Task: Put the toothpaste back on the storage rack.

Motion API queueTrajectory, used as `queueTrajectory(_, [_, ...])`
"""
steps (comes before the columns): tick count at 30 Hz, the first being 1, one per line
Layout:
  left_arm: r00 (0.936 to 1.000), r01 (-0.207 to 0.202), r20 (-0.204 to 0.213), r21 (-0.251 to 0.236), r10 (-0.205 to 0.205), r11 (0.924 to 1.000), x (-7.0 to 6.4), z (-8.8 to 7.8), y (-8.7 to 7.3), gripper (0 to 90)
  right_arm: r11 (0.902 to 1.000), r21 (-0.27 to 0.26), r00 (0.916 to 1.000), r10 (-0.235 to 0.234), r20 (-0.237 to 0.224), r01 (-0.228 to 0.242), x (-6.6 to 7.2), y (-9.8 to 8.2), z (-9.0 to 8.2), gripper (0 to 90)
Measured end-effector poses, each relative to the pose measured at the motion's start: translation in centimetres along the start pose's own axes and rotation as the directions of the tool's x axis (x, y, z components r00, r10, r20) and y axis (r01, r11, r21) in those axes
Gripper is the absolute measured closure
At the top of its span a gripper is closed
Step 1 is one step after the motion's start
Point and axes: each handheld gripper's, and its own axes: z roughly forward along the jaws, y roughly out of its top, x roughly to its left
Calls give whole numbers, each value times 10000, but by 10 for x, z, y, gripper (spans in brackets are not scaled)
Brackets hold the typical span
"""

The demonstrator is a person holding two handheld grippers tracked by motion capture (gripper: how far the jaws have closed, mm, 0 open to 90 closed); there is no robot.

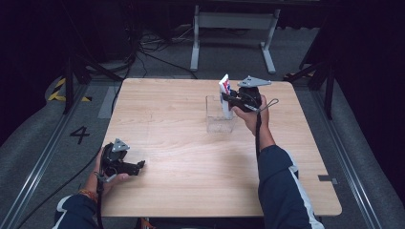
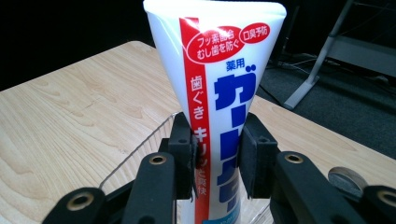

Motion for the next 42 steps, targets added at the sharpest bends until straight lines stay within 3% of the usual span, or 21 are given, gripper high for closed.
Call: queueTrajectory(42, [10000, -14, -19, -11, 14, 10000, 0, 0, 0, 6, 9978, 669, 9996, 13, -290, 6, -2, -42, 10, 693])
